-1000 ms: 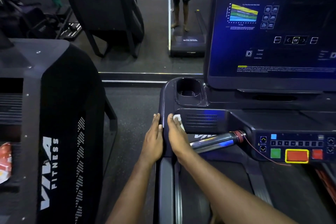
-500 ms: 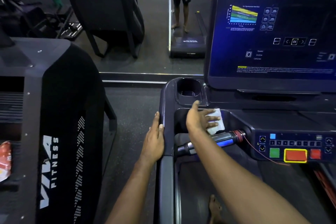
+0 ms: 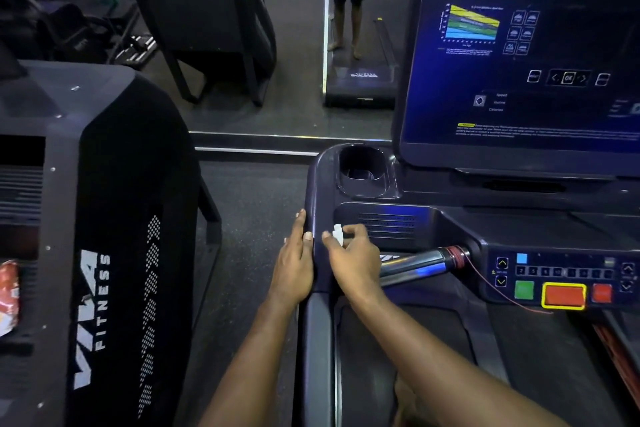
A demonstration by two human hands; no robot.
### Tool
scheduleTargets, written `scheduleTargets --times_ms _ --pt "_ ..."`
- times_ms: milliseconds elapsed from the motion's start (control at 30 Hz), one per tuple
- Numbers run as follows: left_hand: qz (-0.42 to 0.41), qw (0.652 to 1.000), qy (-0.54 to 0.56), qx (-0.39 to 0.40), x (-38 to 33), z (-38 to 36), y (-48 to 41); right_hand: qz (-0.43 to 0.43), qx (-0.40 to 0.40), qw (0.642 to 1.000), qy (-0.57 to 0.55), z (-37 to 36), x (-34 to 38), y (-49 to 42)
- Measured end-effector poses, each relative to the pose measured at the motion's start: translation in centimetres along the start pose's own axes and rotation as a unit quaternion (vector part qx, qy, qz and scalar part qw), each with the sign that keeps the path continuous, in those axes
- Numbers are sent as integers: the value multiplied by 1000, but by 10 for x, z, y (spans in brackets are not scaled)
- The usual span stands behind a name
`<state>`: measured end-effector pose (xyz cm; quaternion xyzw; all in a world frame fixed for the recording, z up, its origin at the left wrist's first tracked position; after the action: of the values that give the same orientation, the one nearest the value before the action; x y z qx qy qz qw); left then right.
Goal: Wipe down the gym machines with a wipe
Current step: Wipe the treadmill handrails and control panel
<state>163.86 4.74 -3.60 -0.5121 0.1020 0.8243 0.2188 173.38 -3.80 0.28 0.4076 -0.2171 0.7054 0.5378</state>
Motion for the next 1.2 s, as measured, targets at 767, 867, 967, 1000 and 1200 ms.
scheduleTargets --times_ms 767,867,967,1000,1200 --pt "17 987 -146 -70 -19 10 24 453 171 848 216 59 -34 18" --pt "15 985 -157 -63 -22 7 44 409 175 870 212 57 -25 10" --pt "33 983 -167 -68 -22 6 62 428 151 847 278 46 -20 8" --pt "41 981 -174 -70 -23 6 69 452 140 820 321 42 -25 12" --pt "46 967 -217 -125 -36 9 86 536 68 756 369 34 -69 37"
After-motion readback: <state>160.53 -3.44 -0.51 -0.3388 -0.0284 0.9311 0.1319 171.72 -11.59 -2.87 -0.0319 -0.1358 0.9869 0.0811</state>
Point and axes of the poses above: each hand's wrist, its own y-axis away from the middle knuckle, its own z-axis out of the back of the hand, x = y × z, the point moved 4 cm from there along -y, towards the middle knuckle, and after that the axes turned 11 degrees about -x, right-handed, at the moved point
